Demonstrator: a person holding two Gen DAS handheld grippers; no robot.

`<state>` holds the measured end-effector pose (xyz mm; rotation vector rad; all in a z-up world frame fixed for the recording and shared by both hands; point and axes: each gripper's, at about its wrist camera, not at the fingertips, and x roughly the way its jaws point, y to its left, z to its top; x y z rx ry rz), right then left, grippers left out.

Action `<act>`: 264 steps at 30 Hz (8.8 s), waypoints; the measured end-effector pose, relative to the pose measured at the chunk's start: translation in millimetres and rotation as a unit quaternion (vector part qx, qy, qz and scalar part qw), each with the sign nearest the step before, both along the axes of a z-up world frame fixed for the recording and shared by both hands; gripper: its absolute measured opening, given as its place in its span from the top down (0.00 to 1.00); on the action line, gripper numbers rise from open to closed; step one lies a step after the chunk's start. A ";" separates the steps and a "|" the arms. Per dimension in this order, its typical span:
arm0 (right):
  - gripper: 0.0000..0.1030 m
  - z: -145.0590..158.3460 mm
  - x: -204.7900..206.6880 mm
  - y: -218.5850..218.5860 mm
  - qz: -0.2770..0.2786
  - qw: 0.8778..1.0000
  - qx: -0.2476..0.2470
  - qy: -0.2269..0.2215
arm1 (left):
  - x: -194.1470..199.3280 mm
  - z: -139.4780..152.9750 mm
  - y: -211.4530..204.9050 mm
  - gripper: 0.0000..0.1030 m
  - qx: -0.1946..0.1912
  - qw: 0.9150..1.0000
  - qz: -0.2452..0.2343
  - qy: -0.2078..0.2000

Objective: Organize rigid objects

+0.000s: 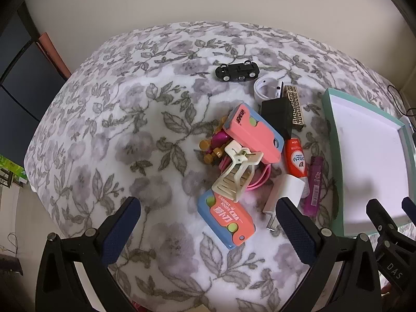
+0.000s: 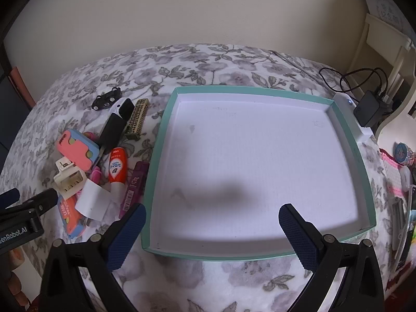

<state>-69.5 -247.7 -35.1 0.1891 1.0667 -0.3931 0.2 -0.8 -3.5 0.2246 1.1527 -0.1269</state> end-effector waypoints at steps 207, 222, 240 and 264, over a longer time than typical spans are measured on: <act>0.72 32.7 36.4 7.1 0.034 0.993 0.086 -0.069 | 27.9 10.8 -79.9 0.66 -0.174 0.982 0.027 0.070; 0.72 34.5 15.7 -100.4 -0.125 0.988 0.029 -0.088 | 40.8 -2.9 -214.1 0.66 -0.164 0.979 -0.092 0.072; 0.72 6.8 11.9 -140.7 -0.167 0.984 0.019 -0.061 | 50.2 -53.8 -260.5 0.66 -0.154 0.975 -0.134 0.087; 0.71 20.2 15.8 -127.0 -0.141 0.988 -0.008 -0.059 | 53.3 -44.2 -240.5 0.36 -0.155 0.980 -0.105 0.068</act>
